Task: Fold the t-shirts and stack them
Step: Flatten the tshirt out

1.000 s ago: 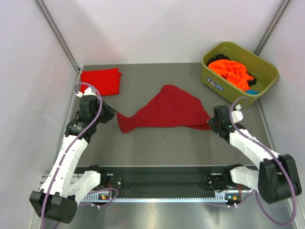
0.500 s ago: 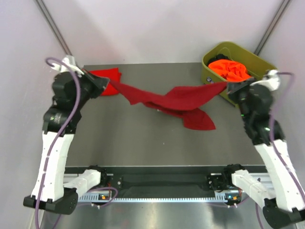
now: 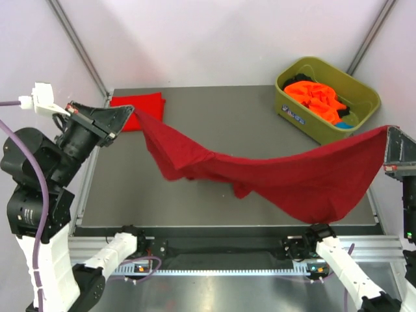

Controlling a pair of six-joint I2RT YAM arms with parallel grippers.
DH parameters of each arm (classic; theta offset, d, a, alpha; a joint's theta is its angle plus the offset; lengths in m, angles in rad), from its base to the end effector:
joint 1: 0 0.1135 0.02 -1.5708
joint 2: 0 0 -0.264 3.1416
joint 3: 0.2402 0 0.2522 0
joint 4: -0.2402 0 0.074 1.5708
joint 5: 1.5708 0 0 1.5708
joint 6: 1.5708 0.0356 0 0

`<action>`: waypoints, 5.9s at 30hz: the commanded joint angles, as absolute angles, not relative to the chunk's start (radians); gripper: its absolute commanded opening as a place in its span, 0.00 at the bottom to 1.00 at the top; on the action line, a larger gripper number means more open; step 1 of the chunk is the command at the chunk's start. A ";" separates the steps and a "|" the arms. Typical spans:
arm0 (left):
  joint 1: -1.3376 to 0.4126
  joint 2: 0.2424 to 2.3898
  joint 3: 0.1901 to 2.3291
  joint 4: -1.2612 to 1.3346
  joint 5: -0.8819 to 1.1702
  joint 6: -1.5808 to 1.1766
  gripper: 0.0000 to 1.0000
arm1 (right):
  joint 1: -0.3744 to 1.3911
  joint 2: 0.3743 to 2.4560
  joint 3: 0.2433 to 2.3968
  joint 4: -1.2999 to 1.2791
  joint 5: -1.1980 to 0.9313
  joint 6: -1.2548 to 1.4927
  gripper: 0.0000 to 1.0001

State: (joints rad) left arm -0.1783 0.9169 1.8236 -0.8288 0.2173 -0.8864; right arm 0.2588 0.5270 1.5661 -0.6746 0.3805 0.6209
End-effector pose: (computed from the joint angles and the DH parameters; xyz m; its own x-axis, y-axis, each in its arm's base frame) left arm 0.0691 -0.0202 0.5614 -0.2497 -0.7238 -0.6433 0.3026 0.5728 -0.7618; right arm -0.0311 -0.0219 0.5260 0.3372 0.6480 -0.6829 -0.1209 0.7492 0.6512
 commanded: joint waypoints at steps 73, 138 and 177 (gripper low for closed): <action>-0.172 1.453 2.087 -0.460 -0.125 -0.529 0.00 | 0.218 0.997 1.277 -0.066 0.092 0.397 0.00; -0.173 0.957 2.358 -0.736 -0.155 -0.678 0.00 | 0.155 0.565 1.831 -0.741 -0.130 0.517 0.00; -0.026 1.954 1.770 0.058 0.129 -0.607 0.00 | 0.022 1.679 1.202 0.486 -0.173 0.475 0.00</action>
State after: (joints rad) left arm -0.0719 1.9125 1.7088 -0.1104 0.0204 -0.5472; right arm 0.0540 1.6066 1.0897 0.2775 -0.1005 0.4595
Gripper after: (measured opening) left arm 0.010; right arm 0.007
